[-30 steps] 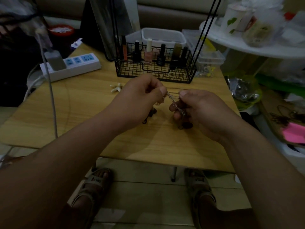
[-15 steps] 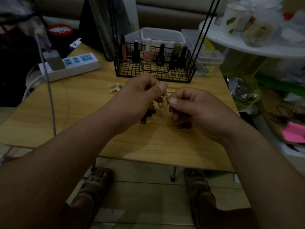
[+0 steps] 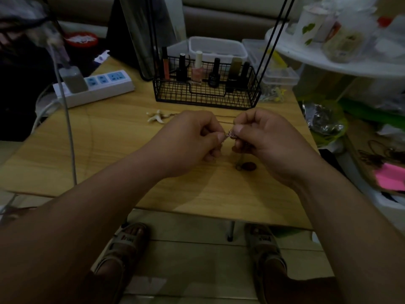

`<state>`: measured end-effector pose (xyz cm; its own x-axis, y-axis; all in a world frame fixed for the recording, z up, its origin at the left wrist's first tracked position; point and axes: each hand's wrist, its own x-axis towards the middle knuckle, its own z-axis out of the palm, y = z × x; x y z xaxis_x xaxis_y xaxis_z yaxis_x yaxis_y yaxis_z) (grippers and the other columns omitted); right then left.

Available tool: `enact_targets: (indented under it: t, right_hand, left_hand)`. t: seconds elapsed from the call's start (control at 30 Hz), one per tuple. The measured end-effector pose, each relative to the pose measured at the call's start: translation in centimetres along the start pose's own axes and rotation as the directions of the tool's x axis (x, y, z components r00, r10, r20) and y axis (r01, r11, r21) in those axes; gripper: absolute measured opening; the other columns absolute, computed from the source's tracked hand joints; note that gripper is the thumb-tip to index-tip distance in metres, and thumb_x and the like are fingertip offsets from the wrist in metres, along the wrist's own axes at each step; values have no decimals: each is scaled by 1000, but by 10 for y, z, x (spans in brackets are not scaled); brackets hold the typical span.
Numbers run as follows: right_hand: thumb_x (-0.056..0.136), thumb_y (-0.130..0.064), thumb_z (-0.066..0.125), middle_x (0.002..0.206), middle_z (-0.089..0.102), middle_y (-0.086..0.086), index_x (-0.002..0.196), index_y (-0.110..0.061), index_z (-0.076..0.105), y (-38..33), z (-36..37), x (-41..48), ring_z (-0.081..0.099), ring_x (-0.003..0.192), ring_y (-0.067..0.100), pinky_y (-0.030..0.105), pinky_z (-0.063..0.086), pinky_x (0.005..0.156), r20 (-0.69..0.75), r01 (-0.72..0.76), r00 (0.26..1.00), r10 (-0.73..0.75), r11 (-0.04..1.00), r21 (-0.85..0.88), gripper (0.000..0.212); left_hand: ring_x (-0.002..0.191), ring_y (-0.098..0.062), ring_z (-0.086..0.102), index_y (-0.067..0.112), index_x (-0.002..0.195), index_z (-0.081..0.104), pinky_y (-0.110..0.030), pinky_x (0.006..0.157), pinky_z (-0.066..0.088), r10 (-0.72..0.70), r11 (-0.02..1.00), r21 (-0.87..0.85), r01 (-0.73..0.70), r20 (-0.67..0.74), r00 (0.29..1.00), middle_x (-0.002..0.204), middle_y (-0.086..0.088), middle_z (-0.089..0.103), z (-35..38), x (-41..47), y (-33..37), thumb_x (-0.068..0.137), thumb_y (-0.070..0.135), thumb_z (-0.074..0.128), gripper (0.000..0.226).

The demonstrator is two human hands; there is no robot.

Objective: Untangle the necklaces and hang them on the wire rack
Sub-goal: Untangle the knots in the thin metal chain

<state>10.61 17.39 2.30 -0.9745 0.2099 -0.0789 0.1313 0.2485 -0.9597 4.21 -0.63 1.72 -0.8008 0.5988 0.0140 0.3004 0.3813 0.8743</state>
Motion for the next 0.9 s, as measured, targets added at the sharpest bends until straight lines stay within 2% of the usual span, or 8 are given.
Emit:
enact_targets:
  t: [0.07, 0.17, 0.33, 0.47, 0.53, 0.67, 0.8, 0.9]
  right_hand:
    - [100, -12, 65, 84, 68, 1, 115, -18, 67, -1, -1, -1, 66, 81, 17, 55, 57, 92, 27, -8, 1000, 9, 999, -37, 16]
    - [100, -16, 65, 86, 67, 2, 113, -23, 72, 0, 0, -3, 65, 80, 16, 52, 58, 88, 61, -10, 998, 17, 995, -103, 16]
    - [99, -22, 68, 88, 69, 3, 104, -20, 75, -1, 3, -3, 63, 76, 15, 40, 56, 77, 49, -13, 999, 17, 995, -101, 9]
    - [96, -25, 71, 93, 71, 11, 106, -19, 74, -2, 5, -7, 62, 76, 17, 37, 54, 73, 84, 3, 996, 5, 995, -101, 11]
    - [97, -24, 70, 90, 71, 9, 103, -18, 74, -2, 5, -7, 61, 73, 15, 36, 52, 70, 76, 13, 997, -4, 994, -113, 9]
    - [96, -23, 70, 87, 69, 0, 98, -15, 74, -2, 3, -5, 63, 76, 14, 36, 53, 75, 32, -6, 999, 8, 998, -68, 10]
    - [95, -21, 65, 81, 71, -1, 94, -12, 73, -1, 5, -3, 66, 76, 15, 43, 51, 76, 26, -34, 999, 36, 998, -53, 12]
    - [97, -20, 61, 77, 71, 6, 93, -12, 72, -1, 6, -2, 66, 77, 22, 46, 50, 77, 27, -64, 998, 65, 998, -29, 14]
  left_hand:
    - [76, -10, 76, 15, 98, 67, -28, 69, 64, -13, 1000, -28, 13, -12, 1000, 86, -4, 76, 0, 1, 1, 104, 17, 62, 9]
    - [78, -14, 77, 13, 100, 64, -36, 70, 66, -20, 994, -108, 15, -53, 998, 85, -5, 75, -2, 2, 0, 106, 16, 58, 9]
    - [77, -16, 76, 15, 103, 61, -33, 67, 65, -29, 993, -118, 22, -59, 998, 86, -5, 74, 0, 0, 1, 108, 21, 53, 12]
    - [71, -14, 74, 13, 103, 61, -34, 66, 62, -10, 997, -74, 6, -46, 999, 81, -5, 74, 1, 1, 2, 108, 25, 53, 15]
    - [69, -14, 73, 12, 103, 61, -31, 63, 60, -2, 997, -78, -1, -32, 999, 79, -5, 73, 0, 1, 3, 108, 24, 53, 15]
    - [68, -10, 73, 12, 102, 61, -21, 57, 54, 19, 999, -46, -19, -1, 1000, 80, -3, 76, -4, 0, 4, 104, 20, 59, 8]
    - [73, -16, 76, 12, 98, 59, -30, 62, 62, 40, 999, 5, -40, 28, 999, 82, -7, 77, -3, -2, 3, 97, 11, 67, 8]
    - [75, -16, 78, 9, 101, 58, -33, 64, 64, 34, 997, -64, -31, 33, 999, 83, -10, 77, -2, -3, 4, 99, 8, 66, 8]
